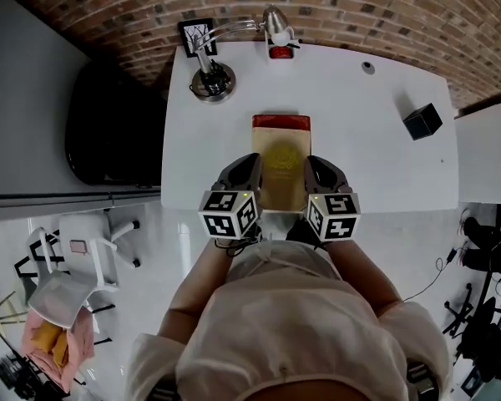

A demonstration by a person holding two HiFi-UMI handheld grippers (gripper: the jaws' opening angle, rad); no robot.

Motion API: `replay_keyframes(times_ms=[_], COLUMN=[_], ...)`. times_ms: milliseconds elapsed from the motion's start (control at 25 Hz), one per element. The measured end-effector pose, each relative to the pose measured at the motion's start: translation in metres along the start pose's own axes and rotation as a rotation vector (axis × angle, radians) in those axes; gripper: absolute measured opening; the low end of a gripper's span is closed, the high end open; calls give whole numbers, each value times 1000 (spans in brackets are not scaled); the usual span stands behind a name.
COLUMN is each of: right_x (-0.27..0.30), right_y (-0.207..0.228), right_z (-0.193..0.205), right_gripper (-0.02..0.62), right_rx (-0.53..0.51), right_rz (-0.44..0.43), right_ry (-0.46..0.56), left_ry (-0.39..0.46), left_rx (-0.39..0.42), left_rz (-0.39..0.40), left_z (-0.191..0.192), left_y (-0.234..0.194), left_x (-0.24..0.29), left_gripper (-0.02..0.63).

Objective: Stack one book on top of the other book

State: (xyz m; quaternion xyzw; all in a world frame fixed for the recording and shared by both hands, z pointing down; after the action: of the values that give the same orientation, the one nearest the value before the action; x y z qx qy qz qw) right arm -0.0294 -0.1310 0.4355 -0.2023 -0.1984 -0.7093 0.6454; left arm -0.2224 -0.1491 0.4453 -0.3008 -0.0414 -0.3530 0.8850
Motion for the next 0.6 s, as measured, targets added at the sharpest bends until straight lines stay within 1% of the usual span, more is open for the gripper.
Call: replay_keyframes(times_ms=[160, 360, 480, 560, 600], right_x=[-14, -31, -43, -51, -54], right_y=[-10, -18, -20, -21, -22], right_z=[-25, -56, -72, -80, -82], right_gripper=[28, 26, 26, 26, 26], right_rx=[-60, -70, -72, -67, -64], right_rz=[-14, -34, -27, -20, -18], right_ry=[129, 306, 402, 441, 452], left_ry=[93, 198, 302, 338, 344], left_rx=[98, 284, 416, 483, 497], left_rz=[50, 69, 58, 48, 50], left_z=[-33, -72, -91, -99, -101], left_y=[11, 32, 49, 57, 59], left_x=[-7, -23, -39, -47, -50], left_gripper=[20, 20, 20, 20, 20])
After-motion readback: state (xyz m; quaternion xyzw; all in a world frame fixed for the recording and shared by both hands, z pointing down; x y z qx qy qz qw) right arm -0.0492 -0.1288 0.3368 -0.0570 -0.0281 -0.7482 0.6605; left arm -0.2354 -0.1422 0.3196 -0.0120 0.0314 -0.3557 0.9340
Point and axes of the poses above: the fingertips, and each gripper's own axes: x forward along the fingers, y to its right, z out of its underside, the point moved 8 cm from there along -x, backward along the fingers, and after that the axes turned 15 degrees about z, right-handed, at the moved point
